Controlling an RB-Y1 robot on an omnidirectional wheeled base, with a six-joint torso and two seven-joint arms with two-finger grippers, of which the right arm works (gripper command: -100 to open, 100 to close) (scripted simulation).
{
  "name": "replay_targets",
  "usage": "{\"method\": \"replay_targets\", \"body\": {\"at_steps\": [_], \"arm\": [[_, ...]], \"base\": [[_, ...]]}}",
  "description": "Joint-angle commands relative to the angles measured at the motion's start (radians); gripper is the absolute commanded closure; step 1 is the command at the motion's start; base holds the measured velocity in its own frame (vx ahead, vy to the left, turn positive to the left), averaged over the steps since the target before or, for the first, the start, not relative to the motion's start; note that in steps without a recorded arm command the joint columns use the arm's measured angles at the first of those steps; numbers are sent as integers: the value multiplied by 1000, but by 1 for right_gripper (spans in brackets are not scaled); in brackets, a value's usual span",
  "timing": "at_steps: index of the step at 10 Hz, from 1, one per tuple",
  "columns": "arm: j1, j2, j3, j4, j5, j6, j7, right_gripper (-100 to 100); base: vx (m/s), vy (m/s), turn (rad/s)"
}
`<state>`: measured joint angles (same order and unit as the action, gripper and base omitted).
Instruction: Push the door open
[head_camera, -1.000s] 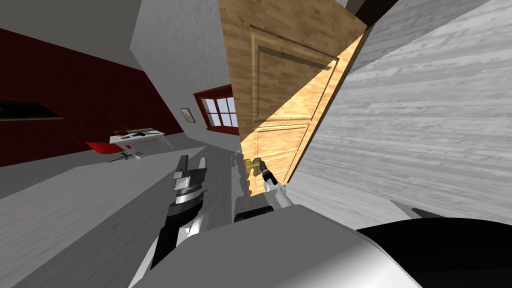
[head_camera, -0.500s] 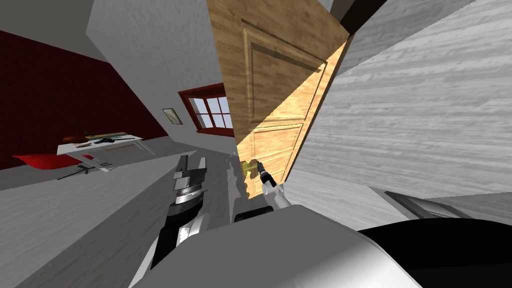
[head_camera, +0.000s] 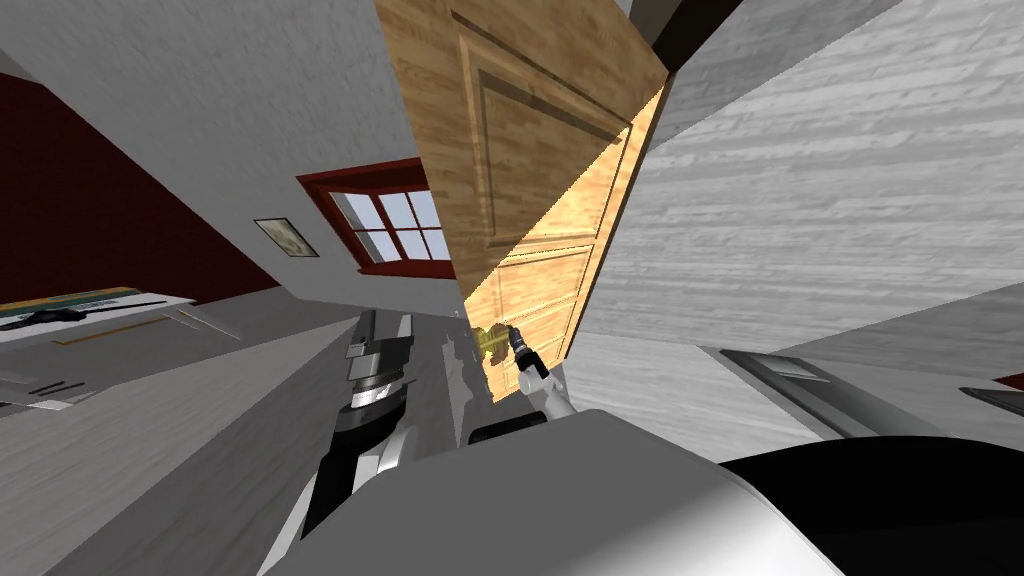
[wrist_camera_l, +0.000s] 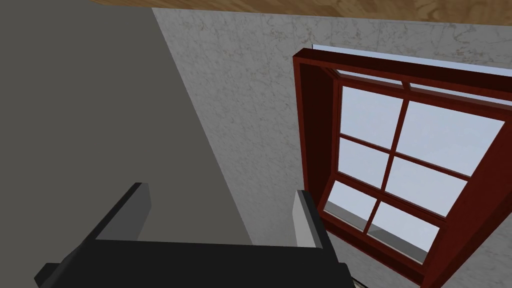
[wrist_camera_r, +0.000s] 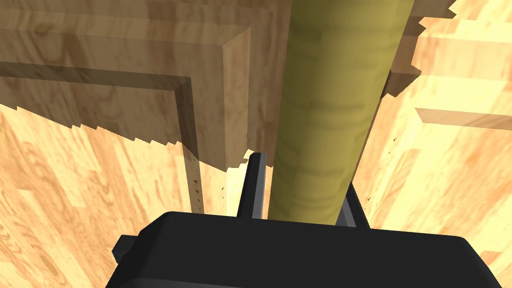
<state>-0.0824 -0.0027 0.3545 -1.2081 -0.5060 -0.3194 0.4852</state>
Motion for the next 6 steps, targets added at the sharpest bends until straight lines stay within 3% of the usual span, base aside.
{"method": "replay_targets", "body": {"at_steps": [1,4,6], "arm": [[6,7,29,-12,-23,1,20,100],[14,22,59,-21,-55,0,47,100],[0,-22,14,-7,-50,-13,36,100]], "base": [[83,110,-166],[23,103,-98],[63,49,-76]]}}
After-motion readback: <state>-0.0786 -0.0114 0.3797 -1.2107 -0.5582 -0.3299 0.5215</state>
